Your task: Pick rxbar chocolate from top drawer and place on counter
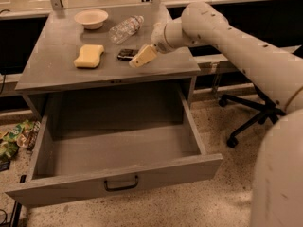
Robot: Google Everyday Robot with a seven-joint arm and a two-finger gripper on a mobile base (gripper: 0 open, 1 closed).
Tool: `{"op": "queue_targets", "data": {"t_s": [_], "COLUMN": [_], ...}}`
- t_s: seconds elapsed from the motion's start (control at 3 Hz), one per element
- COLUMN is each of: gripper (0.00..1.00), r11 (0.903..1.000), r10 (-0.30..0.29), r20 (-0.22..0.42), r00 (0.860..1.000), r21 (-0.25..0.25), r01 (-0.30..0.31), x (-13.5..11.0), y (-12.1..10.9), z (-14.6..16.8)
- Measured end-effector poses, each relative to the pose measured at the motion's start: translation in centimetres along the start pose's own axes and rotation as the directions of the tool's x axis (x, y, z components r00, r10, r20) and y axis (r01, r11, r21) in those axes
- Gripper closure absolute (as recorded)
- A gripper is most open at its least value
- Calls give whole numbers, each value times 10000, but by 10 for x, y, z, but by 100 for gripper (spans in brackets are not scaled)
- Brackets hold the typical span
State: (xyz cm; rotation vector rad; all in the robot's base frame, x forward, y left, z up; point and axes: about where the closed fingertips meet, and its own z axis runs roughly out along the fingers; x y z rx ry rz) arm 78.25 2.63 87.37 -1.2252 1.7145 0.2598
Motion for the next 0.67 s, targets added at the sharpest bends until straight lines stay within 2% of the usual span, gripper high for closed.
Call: {"op": "queue_targets", "data": {"t_s": [0.33,0.67], "gripper": [0,0], "r11": [9982,9962], "r10": [216,399], "r20": [266,147], "r00": [9994,9991], "r21": [552,764], "r01": [-230,-409], "x": [15,32], "y": [-1,-8], "z": [-53,-69]}}
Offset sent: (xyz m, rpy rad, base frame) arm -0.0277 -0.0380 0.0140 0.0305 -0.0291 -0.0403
